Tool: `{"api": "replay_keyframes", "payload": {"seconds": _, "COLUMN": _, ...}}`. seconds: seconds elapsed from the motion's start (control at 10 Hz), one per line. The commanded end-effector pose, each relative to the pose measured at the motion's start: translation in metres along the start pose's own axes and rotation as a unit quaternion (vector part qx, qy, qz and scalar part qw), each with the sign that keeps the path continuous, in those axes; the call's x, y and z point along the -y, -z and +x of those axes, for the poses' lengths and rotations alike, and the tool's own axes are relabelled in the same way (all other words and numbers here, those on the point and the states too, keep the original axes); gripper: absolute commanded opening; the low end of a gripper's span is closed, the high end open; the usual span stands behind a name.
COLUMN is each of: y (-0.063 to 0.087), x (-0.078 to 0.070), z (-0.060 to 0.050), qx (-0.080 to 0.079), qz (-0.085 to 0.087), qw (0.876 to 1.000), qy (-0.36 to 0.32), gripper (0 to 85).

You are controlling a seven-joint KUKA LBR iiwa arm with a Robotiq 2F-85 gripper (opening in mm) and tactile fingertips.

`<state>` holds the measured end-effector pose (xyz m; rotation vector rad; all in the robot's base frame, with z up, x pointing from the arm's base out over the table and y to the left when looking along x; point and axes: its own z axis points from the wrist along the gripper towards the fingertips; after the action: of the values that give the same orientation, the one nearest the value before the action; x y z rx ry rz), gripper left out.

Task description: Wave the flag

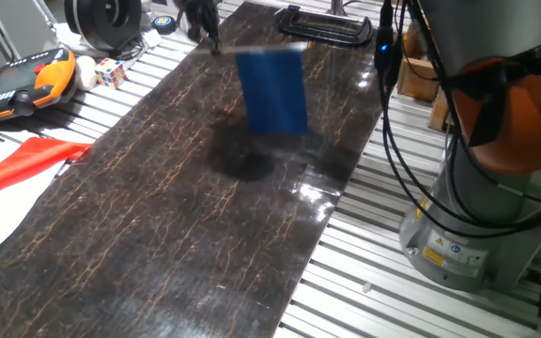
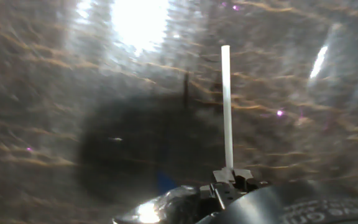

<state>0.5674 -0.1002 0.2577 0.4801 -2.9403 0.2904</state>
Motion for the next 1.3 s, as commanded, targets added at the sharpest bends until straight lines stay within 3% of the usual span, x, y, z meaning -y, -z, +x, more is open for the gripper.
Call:
{"api": "replay_keyframes", "payload": {"seconds": 0.0, "y": 0.023, "x": 0.018, "z": 0.009, "qx": 0.018, "qz": 0.017, "qw": 0.998, "qy": 0.055, "gripper": 6.0}}
{"api": "replay_keyframes", "payload": {"seconds": 0.2, "y": 0.022, "x": 0.020, "z": 0.008, "qx": 0.017, "qz": 0.036, "qw": 0.998, "qy": 0.054, "gripper": 7.7}}
{"api": "replay_keyframes", "payload": {"seconds": 0.4, "y": 0.024, "x": -0.004, "z": 0.003, "qx": 0.001, "qz": -0.012, "qw": 0.999, "qy": -0.045, "gripper": 1.7}}
{"api": "replay_keyframes", "payload": {"seconds": 0.5, "y": 0.022, "x": -0.016, "z": 0.002, "qx": -0.002, "qz": -0.014, "qw": 0.997, "qy": -0.070, "gripper": 1.7}}
{"api": "replay_keyframes", "payload": {"seconds": 0.6, "y": 0.020, "x": -0.032, "z": 0.000, "qx": -0.003, "qz": -0.038, "qw": 0.993, "qy": -0.115, "gripper": 1.7}}
{"api": "replay_keyframes", "payload": {"seconds": 0.7, "y": 0.018, "x": -0.044, "z": 0.001, "qx": -0.002, "qz": -0.065, "qw": 0.983, "qy": -0.172, "gripper": 1.7}}
{"api": "replay_keyframes", "payload": {"seconds": 0.8, "y": 0.016, "x": -0.054, "z": 0.001, "qx": -0.002, "qz": -0.077, "qw": 0.973, "qy": -0.220, "gripper": 1.7}}
{"api": "replay_keyframes", "payload": {"seconds": 1.0, "y": 0.013, "x": -0.063, "z": 0.002, "qx": -0.006, "qz": -0.107, "qw": 0.950, "qy": -0.293, "gripper": 1.7}}
{"api": "replay_keyframes", "payload": {"seconds": 1.2, "y": 0.013, "x": -0.067, "z": 0.004, "qx": -0.019, "qz": -0.150, "qw": 0.926, "qy": -0.346, "gripper": 1.7}}
